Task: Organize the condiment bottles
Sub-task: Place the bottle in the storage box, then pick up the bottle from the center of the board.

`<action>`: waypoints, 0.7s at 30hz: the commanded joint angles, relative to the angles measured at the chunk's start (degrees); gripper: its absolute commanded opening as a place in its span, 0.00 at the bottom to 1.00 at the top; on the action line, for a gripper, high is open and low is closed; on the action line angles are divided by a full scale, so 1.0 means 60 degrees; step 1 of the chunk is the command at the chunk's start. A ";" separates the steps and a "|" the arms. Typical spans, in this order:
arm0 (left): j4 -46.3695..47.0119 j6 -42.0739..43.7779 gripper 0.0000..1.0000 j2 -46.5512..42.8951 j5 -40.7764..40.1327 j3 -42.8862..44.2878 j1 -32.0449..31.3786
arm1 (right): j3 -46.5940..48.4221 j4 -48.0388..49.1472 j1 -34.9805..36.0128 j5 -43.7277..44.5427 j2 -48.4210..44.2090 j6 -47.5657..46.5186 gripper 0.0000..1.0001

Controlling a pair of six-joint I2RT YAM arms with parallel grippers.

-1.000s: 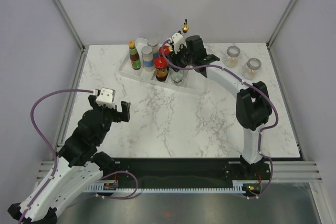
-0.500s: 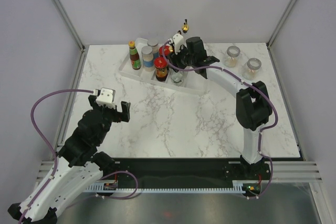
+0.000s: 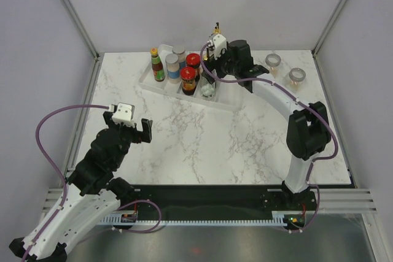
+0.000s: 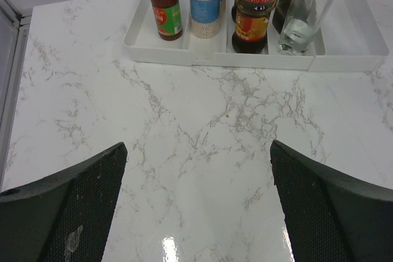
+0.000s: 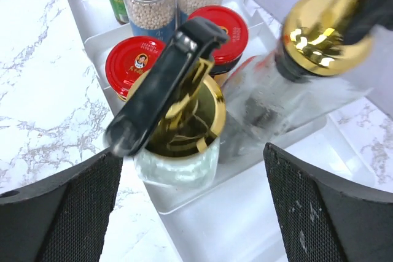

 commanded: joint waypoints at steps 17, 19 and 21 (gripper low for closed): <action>0.0371 0.0065 1.00 -0.0204 0.0113 -0.0016 0.0003 | -0.2444 -0.0294 -0.1021 -0.1428 -0.3945 -0.0013 0.98; 0.0386 0.0065 1.00 -0.0218 0.0113 -0.0030 0.0003 | -0.2650 -0.0308 -0.1459 -0.1530 -0.4209 0.0206 0.98; 0.0400 0.0065 1.00 -0.0247 0.0127 -0.0016 0.0003 | -0.2869 -0.0309 -0.1855 -0.1735 -0.4443 0.0411 0.98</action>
